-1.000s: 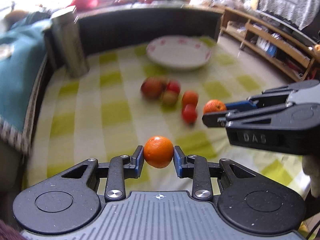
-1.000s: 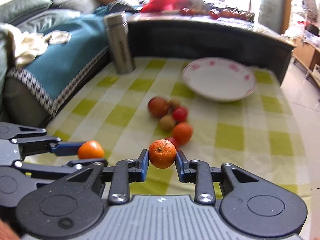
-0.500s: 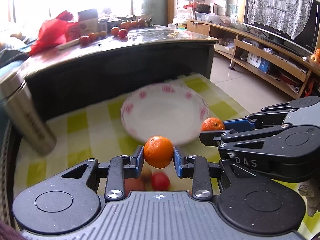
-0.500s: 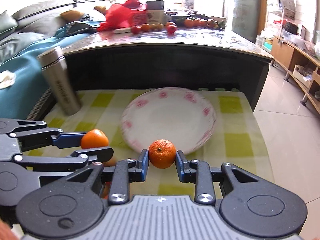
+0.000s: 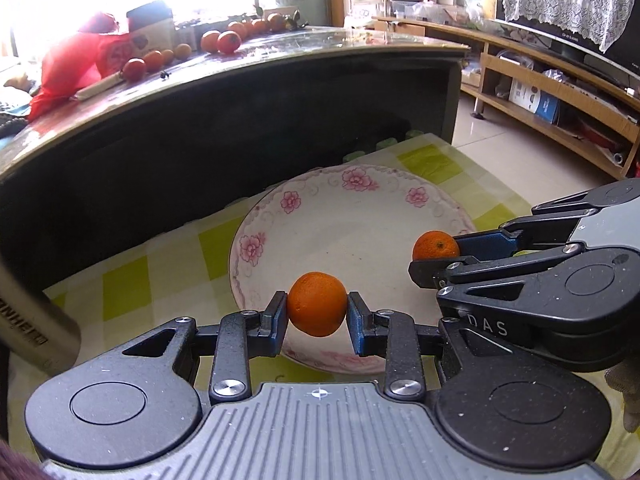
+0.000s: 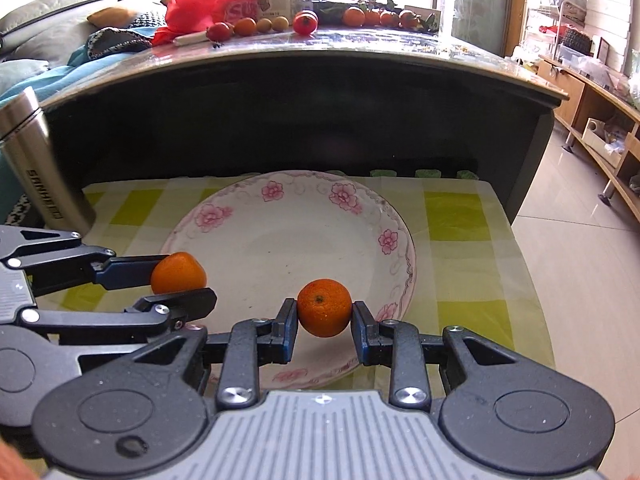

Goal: Organize fruits
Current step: 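Carry both oranges over the white bowl and open the left tool to drop its orange, then lower the orange into the bowl and open the right tool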

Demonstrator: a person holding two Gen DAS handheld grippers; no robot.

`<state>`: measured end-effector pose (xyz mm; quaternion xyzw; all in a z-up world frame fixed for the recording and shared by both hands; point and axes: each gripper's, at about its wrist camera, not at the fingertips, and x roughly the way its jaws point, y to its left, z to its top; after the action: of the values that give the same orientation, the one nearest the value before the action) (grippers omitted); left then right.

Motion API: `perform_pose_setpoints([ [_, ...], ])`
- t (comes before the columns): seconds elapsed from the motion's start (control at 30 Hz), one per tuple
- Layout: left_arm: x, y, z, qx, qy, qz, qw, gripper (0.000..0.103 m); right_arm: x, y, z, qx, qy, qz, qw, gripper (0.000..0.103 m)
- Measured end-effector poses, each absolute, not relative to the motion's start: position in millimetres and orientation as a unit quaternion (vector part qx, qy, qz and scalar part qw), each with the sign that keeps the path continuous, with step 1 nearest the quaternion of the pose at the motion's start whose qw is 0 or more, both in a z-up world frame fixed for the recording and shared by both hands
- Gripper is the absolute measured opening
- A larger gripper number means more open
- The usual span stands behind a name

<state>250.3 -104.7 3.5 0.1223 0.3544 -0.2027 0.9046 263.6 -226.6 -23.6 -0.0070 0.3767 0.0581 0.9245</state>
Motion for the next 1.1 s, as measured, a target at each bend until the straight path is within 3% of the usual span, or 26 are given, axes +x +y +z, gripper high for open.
perform_pose_setpoints([
  [0.53, 258.9, -104.1, -6.3, 0.122, 0.364, -0.196, 0.902, 0.039, 269.3, -225.2, -30.9, -0.007, 0.377, 0.062, 0.924, 0.036],
  [1.1, 254.6, -101.3, 3.1, 0.133, 0.351, -0.185, 0.908, 0.046, 265.4, -226.0, -22.5, -0.005, 0.361, 0.053, 0.931, 0.043],
])
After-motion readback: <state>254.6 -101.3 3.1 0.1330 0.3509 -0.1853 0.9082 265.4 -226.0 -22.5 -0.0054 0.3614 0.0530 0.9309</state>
